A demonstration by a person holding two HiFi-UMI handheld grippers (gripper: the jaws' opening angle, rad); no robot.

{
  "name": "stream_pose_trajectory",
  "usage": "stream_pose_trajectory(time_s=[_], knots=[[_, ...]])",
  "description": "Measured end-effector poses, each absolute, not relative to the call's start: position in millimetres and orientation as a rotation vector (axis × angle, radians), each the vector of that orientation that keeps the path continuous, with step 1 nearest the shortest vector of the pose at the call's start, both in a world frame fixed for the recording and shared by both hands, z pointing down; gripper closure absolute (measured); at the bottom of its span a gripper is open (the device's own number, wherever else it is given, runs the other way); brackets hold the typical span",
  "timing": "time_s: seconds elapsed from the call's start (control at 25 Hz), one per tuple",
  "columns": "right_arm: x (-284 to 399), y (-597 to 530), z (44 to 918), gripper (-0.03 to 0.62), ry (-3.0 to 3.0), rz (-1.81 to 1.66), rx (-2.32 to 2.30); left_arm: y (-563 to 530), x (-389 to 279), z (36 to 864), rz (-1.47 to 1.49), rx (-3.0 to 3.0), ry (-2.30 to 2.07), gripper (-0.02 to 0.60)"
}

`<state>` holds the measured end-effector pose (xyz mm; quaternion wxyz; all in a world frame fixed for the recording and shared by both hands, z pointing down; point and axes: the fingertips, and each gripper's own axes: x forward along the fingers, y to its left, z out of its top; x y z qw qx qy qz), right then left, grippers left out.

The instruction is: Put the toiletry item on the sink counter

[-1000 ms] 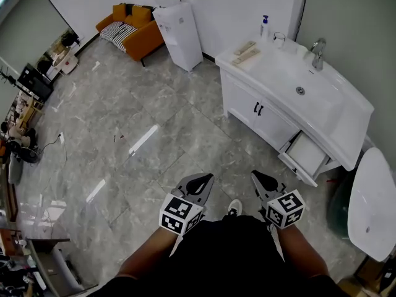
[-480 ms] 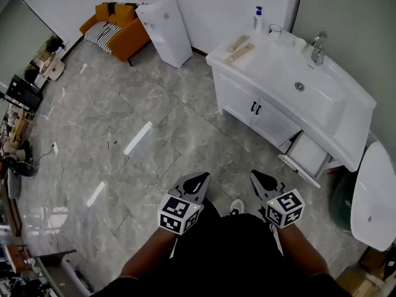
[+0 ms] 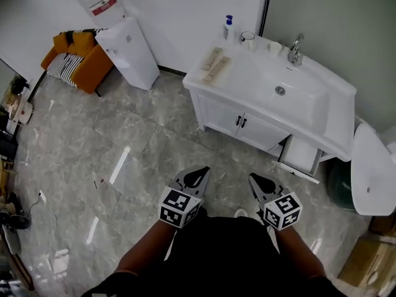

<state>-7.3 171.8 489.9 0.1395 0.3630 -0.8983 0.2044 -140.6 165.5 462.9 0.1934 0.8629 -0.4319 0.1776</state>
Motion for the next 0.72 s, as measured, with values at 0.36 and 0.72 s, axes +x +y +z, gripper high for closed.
stream_pose_trajectory(time_s=[0.36, 0.72], knots=[[-50.8, 140.4, 486.3, 0.591, -2.477, 0.617, 1.322, 104.4, -183.1, 465.1, 0.530, 2.551, -0.965, 0.581], [-60.3, 130.6, 488.5, 0.591, -2.358, 0.673, 1.497, 75.8, -198.4, 476.5, 0.560, 2.597, -0.787, 0.581]])
